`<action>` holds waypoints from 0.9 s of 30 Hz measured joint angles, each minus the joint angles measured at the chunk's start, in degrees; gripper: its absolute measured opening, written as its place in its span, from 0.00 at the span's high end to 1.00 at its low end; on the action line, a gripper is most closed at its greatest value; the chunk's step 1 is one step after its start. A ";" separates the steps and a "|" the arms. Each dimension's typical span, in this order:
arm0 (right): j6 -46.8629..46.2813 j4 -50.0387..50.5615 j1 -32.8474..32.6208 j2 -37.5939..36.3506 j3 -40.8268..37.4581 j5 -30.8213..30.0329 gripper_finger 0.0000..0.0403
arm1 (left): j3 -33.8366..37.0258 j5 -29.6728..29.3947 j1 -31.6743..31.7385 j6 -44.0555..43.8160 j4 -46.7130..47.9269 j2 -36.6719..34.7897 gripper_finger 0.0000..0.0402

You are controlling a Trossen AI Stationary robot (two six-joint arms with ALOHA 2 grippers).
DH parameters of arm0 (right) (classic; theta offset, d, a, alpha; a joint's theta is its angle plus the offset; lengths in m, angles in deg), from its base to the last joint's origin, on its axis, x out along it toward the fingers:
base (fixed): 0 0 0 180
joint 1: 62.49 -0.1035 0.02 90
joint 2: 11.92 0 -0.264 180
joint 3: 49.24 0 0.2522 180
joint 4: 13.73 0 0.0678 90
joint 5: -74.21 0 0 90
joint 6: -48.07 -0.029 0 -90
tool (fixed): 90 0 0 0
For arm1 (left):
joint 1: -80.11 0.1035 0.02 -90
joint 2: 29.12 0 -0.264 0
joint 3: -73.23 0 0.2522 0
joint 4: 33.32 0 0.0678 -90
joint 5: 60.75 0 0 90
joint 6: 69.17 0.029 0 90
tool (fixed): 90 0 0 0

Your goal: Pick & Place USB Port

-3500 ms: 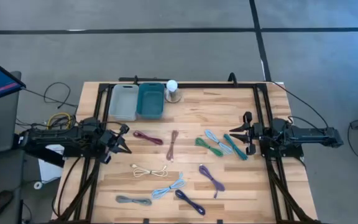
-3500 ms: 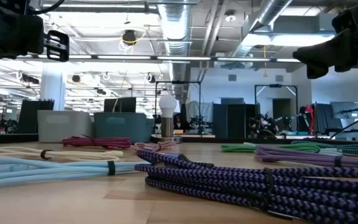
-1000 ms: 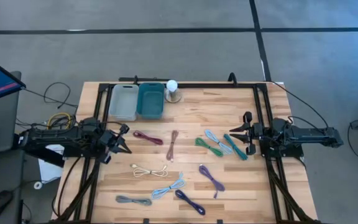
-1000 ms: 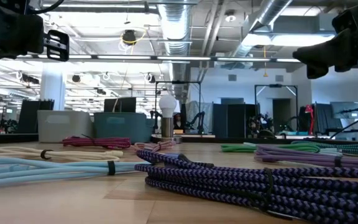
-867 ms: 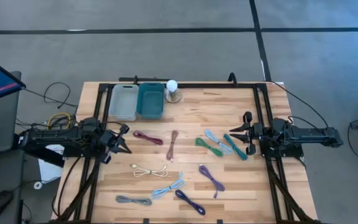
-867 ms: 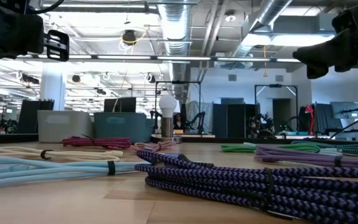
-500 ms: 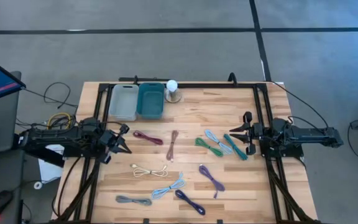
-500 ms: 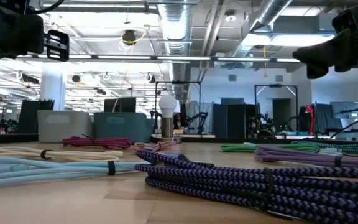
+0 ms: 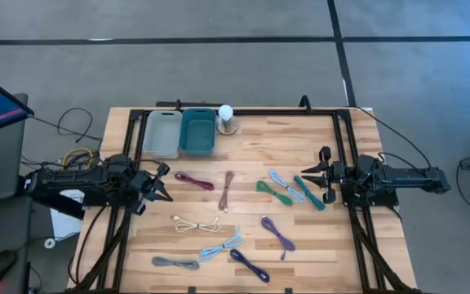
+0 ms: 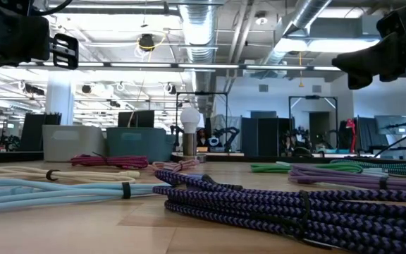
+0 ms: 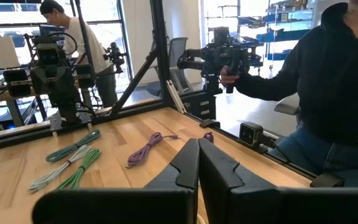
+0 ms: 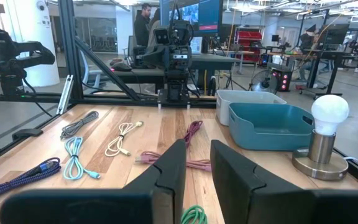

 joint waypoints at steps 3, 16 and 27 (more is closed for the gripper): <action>0.00 -0.24 0.00 0.01 0.00 0.00 0.83 | 0.00 0.01 -0.01 0.00 0.00 0.01 0.98; 0.00 -1.22 0.00 0.01 0.00 0.00 0.83 | 0.01 0.01 -0.01 0.00 -0.02 0.00 0.98; 0.00 -1.22 0.00 0.01 0.00 0.00 0.83 | 0.01 0.02 -0.01 0.00 -0.02 0.00 0.98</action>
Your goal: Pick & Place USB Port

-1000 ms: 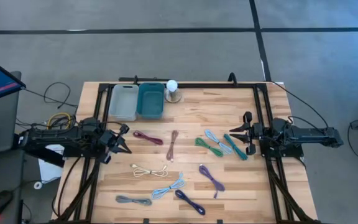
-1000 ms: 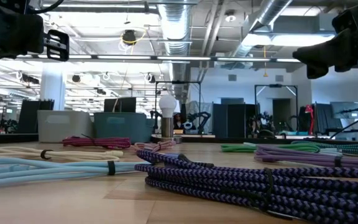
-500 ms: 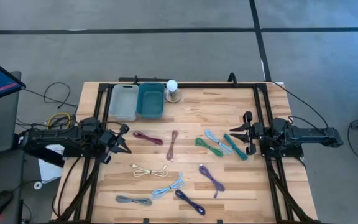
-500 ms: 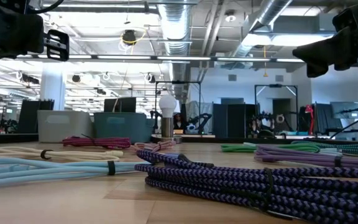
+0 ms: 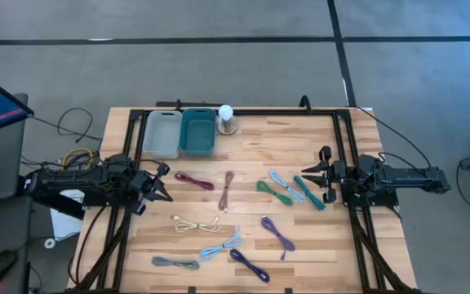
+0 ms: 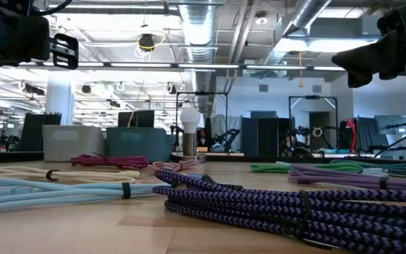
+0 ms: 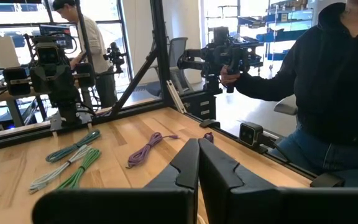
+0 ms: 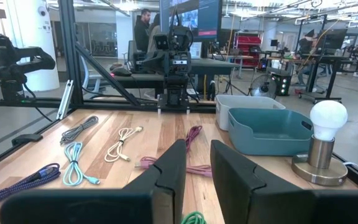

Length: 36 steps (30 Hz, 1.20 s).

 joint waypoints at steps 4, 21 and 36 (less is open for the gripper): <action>0.00 -0.02 0.00 0.00 -0.01 0.00 0.83 | -0.01 -0.02 0.01 0.00 0.00 0.01 0.98; -1.83 -2.35 0.07 -0.04 0.41 -6.67 0.83 | -0.02 -1.21 0.00 0.42 -7.40 0.00 0.98; -16.27 25.63 -0.09 3.41 15.65 -16.74 0.83 | -0.01 -6.86 0.02 -3.02 -7.32 0.02 0.98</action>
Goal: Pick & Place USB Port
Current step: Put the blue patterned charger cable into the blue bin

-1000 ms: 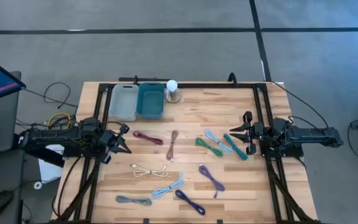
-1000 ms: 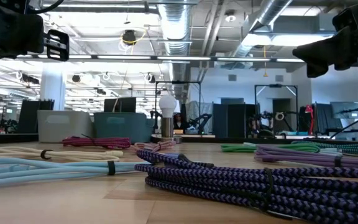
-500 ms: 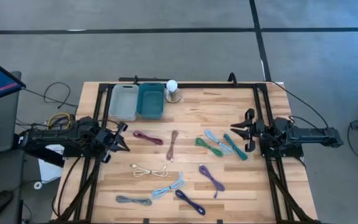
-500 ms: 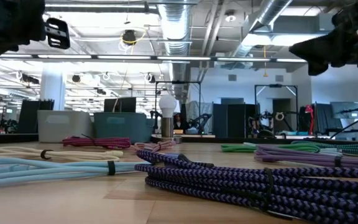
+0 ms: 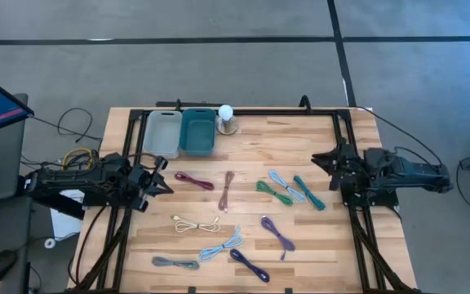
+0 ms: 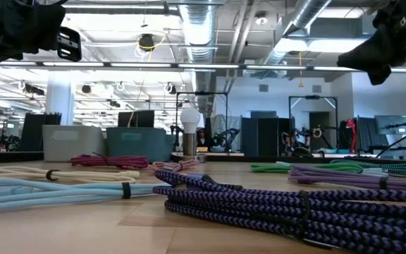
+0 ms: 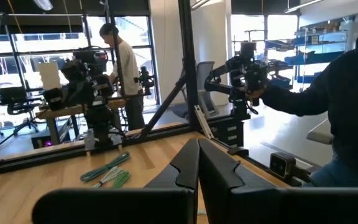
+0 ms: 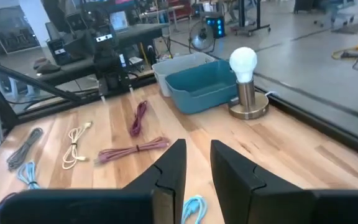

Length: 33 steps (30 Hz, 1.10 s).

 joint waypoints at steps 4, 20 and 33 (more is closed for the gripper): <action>-5.53 2.12 0.16 5.06 0.29 -0.81 0.83 | -0.01 0.00 -0.02 -0.02 0.00 0.00 0.98; -19.82 22.25 0.15 27.88 18.94 1.73 0.83 | -0.01 0.02 -0.02 -0.04 0.02 0.00 0.98; -30.10 42.72 0.11 43.35 29.73 12.25 0.83 | -0.01 0.02 -0.02 -0.04 0.02 0.00 0.98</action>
